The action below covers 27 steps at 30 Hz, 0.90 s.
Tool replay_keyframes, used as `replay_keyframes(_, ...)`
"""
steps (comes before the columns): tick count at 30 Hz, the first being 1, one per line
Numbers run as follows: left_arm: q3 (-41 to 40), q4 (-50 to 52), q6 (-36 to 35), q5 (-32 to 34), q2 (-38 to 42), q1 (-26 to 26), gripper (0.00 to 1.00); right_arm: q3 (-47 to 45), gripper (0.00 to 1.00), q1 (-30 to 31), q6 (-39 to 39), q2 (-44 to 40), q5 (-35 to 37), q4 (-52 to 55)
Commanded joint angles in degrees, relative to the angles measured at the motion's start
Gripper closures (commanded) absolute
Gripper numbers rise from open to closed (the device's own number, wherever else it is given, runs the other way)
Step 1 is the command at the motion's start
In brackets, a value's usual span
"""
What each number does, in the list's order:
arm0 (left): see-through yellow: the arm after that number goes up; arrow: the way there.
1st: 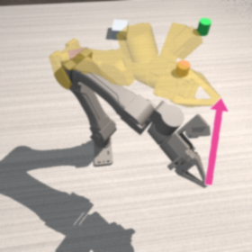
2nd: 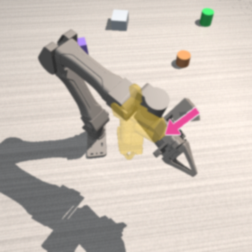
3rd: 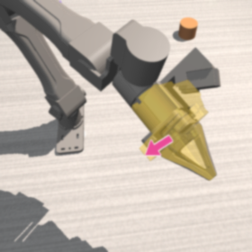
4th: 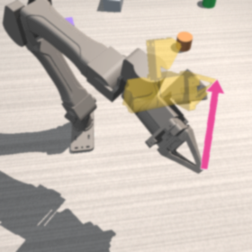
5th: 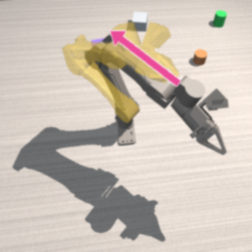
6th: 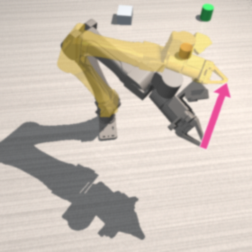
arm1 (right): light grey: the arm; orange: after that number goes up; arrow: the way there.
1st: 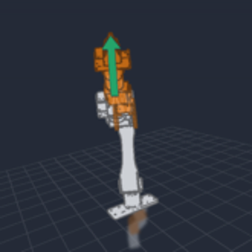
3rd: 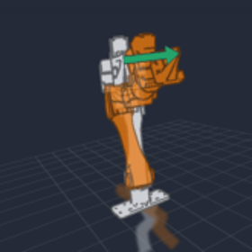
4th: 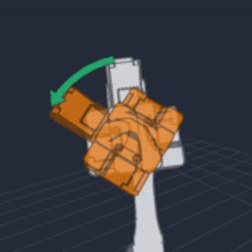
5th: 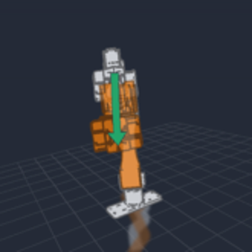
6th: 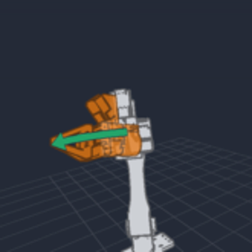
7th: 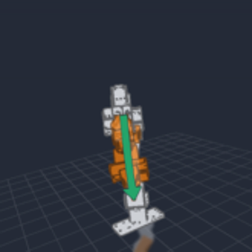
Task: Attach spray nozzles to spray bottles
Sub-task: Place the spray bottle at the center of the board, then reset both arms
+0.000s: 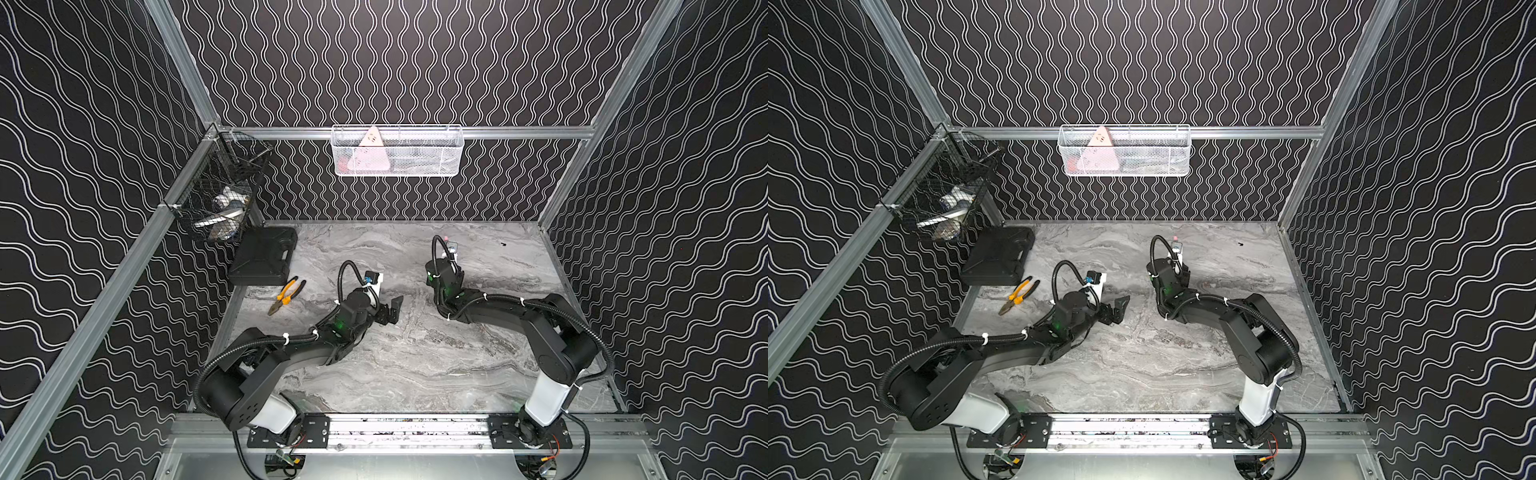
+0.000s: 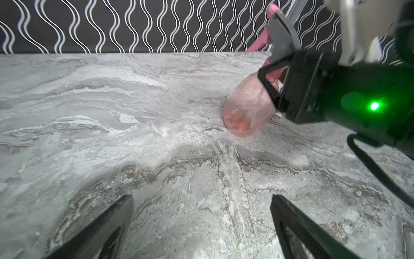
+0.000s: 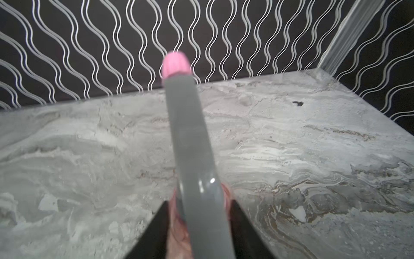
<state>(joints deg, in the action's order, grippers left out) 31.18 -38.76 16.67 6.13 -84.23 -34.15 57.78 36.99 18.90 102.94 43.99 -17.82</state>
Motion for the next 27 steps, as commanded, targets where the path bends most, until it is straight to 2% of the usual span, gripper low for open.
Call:
replay_keyframes(1,1.8,4.3,0.1,3.4,1.1,0.0,0.01,1.3,0.39,0.0,1.5,-2.0,0.0,4.5)
replay_keyframes(6,3.7,6.7,0.8,2.4,0.5,0.0,0.01,3.9,0.33,0.0,0.8,-4.4,0.4,9.3)
replay_keyframes(10,5.2,8.4,0.8,0.5,0.0,0.0,0.01,5.3,0.19,-0.1,-0.8,-6.4,0.0,11.4)
replay_keyframes(13,6.3,10.6,0.4,1.8,0.5,0.0,0.01,6.5,0.07,0.0,-1.3,-9.1,0.2,14.3)
replay_keyframes(16,8.0,14.6,0.4,6.7,2.0,0.0,0.01,8.0,0.00,0.6,-2.1,-14.0,0.5,19.0)
replay_keyframes(19,9.9,19.0,-2.8,11.6,4.4,0.0,0.01,9.8,0.00,1.5,-3.2,-21.0,0.0,25.3)
replay_keyframes(22,11.5,22.3,-7.9,22.0,7.1,0.1,0.01,12.9,0.00,0.4,-3.8,-26.7,-0.5,32.7)
replay_keyframes(25,11.3,20.1,-16.7,34.5,8.7,0.7,0.01,15.0,0.00,-6.8,-2.9,-30.1,-4.0,38.4)
replay_keyframes(27,8.2,14.0,-24.4,37.4,8.9,2.2,0.01,12.6,0.00,-14.2,-4.0,-31.5,-7.1,36.7)
